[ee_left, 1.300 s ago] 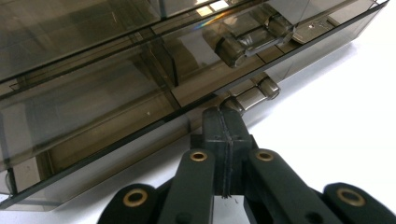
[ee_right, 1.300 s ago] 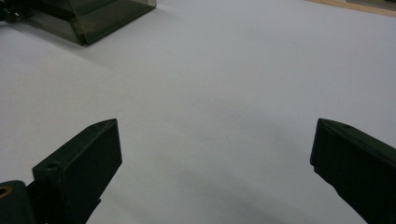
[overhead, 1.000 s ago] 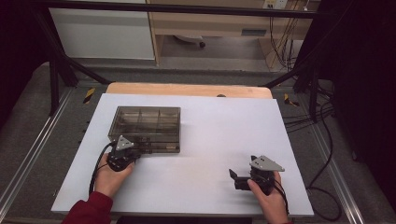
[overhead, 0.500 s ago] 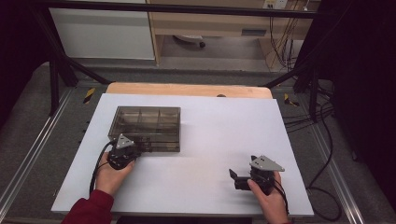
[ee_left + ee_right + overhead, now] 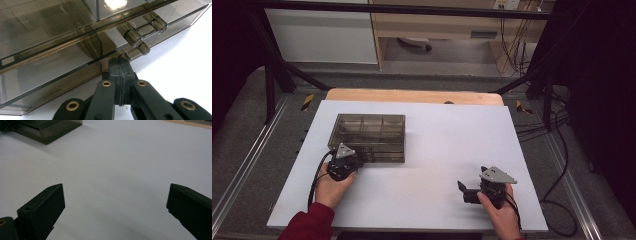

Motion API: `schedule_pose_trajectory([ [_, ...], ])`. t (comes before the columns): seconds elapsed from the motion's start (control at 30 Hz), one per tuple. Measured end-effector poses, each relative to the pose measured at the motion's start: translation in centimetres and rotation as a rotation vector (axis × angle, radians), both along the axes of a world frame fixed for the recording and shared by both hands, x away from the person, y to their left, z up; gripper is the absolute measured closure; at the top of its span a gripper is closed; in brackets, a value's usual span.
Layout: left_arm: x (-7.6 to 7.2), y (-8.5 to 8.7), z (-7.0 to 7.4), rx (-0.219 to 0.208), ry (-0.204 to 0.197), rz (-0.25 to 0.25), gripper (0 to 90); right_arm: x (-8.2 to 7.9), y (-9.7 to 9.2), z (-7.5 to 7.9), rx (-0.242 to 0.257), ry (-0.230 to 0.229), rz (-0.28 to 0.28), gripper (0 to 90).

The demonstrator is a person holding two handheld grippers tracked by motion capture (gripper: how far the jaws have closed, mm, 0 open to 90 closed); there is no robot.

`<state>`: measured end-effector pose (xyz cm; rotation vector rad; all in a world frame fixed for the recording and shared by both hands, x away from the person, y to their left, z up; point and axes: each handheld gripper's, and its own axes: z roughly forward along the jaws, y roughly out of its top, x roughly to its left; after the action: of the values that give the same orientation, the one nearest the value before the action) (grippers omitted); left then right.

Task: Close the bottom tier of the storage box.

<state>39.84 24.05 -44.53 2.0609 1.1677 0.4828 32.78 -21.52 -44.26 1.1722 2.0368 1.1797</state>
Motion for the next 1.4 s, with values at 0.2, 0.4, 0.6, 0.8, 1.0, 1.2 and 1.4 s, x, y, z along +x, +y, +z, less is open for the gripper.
schedule_pose_trajectory([
  [0.2, 0.0, 0.0, 0.0, -0.002, -0.004, 0.003, 90.0, 0.0, 0.0, 0.0, 0.004, -0.001, -0.001, 2.5],
  [0.4, -0.5, -0.1, 0.5, -0.025, -0.02, -0.006, 90.0, 0.0, 0.0, 0.0, 0.007, -0.001, 0.0, 2.4],
  [0.6, -2.3, -0.8, 2.2, -0.064, -0.076, -0.035, 90.0, 0.0, -0.1, 0.0, 0.006, -0.002, -0.002, 2.4],
  [0.8, -3.1, -2.2, 5.0, -0.091, -0.132, -0.087, 90.0, -0.1, 0.0, 0.1, 0.005, -0.004, 0.001, 2.3],
  [1.0, -3.0, -3.3, 7.1, -0.113, -0.216, -0.108, 77.0, 0.0, 0.0, 0.0, 0.004, 0.001, 0.0, 2.3],
  [1.2, -3.3, -4.0, 7.7, -0.126, -0.289, -0.113, 60.4, -0.1, 0.0, 0.0, 0.006, -0.002, 0.003, 2.3],
  [1.4, -3.3, -4.4, 7.8, -0.133, -0.336, -0.092, 32.5, -0.1, 0.1, 0.0, 0.001, -0.002, 0.004, 2.3],
])
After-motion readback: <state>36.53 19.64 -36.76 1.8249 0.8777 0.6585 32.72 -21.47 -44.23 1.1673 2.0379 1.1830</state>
